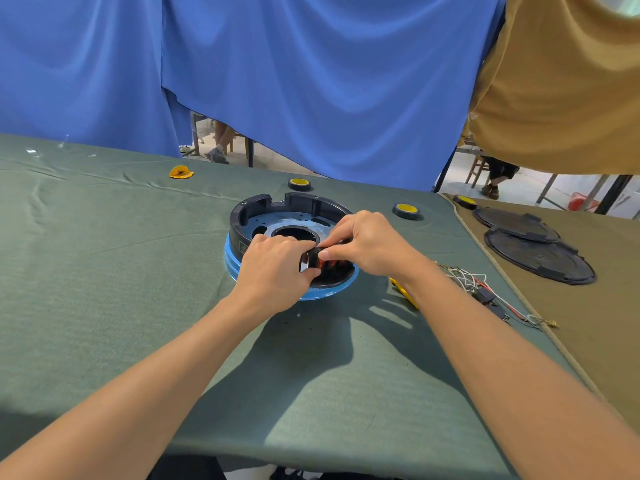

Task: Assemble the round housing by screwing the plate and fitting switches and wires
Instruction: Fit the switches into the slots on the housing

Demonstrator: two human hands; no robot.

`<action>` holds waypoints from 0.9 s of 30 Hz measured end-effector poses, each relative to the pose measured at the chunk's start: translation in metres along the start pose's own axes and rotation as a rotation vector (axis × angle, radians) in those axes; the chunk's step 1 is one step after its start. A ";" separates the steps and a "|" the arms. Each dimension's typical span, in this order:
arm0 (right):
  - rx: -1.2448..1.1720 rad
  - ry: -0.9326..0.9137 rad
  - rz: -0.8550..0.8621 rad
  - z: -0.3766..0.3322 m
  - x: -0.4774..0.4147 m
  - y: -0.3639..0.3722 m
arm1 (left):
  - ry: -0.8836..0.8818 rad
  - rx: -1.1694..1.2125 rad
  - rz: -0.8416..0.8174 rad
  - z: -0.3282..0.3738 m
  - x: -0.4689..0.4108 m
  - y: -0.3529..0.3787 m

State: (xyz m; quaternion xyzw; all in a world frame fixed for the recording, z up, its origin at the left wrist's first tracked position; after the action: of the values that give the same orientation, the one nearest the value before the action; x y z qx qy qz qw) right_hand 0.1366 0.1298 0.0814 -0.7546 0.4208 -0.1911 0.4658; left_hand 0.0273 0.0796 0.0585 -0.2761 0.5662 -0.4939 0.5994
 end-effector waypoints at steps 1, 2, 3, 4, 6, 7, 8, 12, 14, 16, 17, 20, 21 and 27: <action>0.024 -0.014 0.018 0.000 0.001 0.000 | 0.002 0.003 0.002 0.000 0.000 0.000; 0.053 -0.029 0.040 -0.001 0.002 0.000 | 0.007 0.005 0.001 0.000 0.000 0.000; 0.081 -0.043 0.063 -0.001 0.003 -0.001 | 0.013 0.009 -0.002 0.001 0.000 0.000; 0.108 -0.060 0.082 -0.002 0.005 -0.001 | 0.023 0.014 -0.007 0.001 -0.001 0.000; 0.162 -0.107 0.089 -0.006 0.008 0.001 | 0.044 0.020 -0.026 0.000 0.000 0.001; 0.182 -0.126 0.086 -0.007 0.008 0.002 | 0.055 0.021 -0.037 -0.001 0.000 0.001; 0.194 -0.138 0.085 -0.009 0.008 0.002 | 0.065 0.022 -0.043 -0.001 0.000 0.001; 0.257 -0.130 0.154 -0.006 0.010 -0.001 | 0.084 -0.046 -0.020 0.001 0.002 -0.001; 0.274 -0.111 0.208 -0.004 0.012 -0.001 | 0.078 -0.106 -0.002 0.002 0.003 0.000; 0.270 -0.099 0.236 -0.001 0.016 0.002 | 0.061 -0.127 0.003 0.003 0.002 0.000; 0.260 -0.105 0.243 0.000 0.019 0.003 | 0.051 -0.127 0.004 0.003 0.001 0.000; 0.173 -0.122 0.315 0.008 0.035 -0.004 | 0.023 -0.139 0.007 0.004 -0.001 0.001; 0.151 -0.105 0.369 0.014 0.043 -0.011 | 0.013 -0.148 0.014 0.004 -0.001 0.001; 0.343 0.408 0.461 0.085 0.094 -0.038 | -0.124 -0.189 0.108 0.019 -0.001 0.006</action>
State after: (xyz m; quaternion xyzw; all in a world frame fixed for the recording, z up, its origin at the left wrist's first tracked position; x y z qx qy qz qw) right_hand 0.2652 0.1073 0.0623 -0.4968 0.6263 -0.2954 0.5231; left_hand 0.0470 0.0781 0.0577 -0.3304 0.5861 -0.3874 0.6303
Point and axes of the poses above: each hand's wrist, its own x-axis away from the middle knuckle, its own y-axis out of the palm, z = x × y, the point moved 9 cm from there along -x, towards the middle knuckle, and after that the axes turned 9 degrees about -z, right-handed, at the moved point
